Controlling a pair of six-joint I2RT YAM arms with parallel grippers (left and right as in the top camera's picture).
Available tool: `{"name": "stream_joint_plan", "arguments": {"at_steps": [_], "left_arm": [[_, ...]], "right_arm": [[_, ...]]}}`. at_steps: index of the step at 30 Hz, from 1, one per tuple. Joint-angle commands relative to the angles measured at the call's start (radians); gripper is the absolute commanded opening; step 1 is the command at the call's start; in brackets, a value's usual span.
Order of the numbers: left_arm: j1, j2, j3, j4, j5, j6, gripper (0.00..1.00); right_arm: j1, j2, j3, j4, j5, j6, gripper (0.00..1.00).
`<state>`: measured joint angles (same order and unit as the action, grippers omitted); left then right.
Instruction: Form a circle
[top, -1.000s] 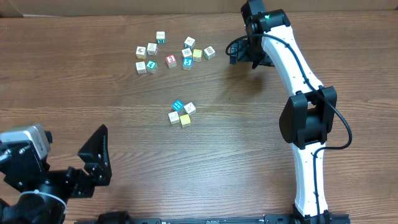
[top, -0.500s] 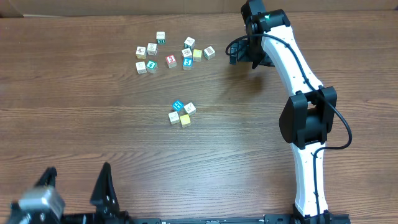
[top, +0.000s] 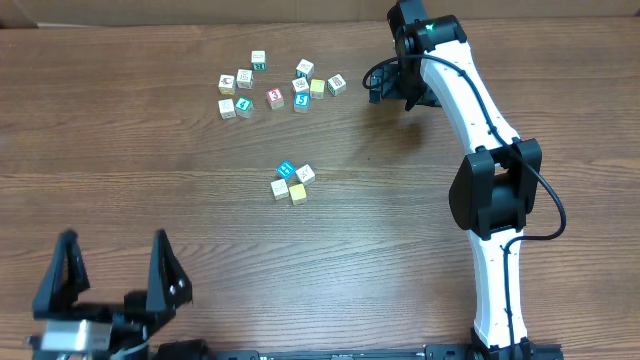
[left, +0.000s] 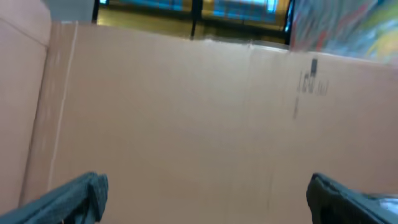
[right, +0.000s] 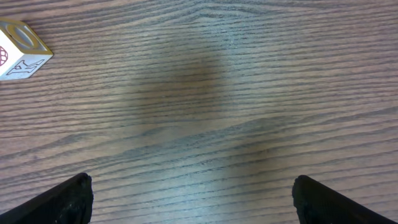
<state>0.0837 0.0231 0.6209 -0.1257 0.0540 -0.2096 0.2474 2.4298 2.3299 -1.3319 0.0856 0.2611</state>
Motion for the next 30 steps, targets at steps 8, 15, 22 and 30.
{"name": "stream_joint_plan", "arguments": {"at_steps": [8,15,22,30], "left_arm": [[-0.032,-0.019,-0.392,0.477,-0.143,-0.107,1.0],[-0.032,-0.019,-0.583,0.482,-0.253,-0.233,1.0],[-0.032,-0.019,-0.616,0.337,-0.256,-0.182,0.99],[-0.032,-0.019,-0.616,0.078,-0.214,0.032,0.99]], "right_arm": [[-0.004,-0.04,0.014,0.003,0.007,0.001,1.0],[-0.004,-0.04,0.014,0.003,0.007,0.001,1.0],[-0.004,-0.04,0.014,0.002,0.007,0.001,1.0],[-0.004,-0.04,0.014,0.002,0.007,0.001,1.0]]}}
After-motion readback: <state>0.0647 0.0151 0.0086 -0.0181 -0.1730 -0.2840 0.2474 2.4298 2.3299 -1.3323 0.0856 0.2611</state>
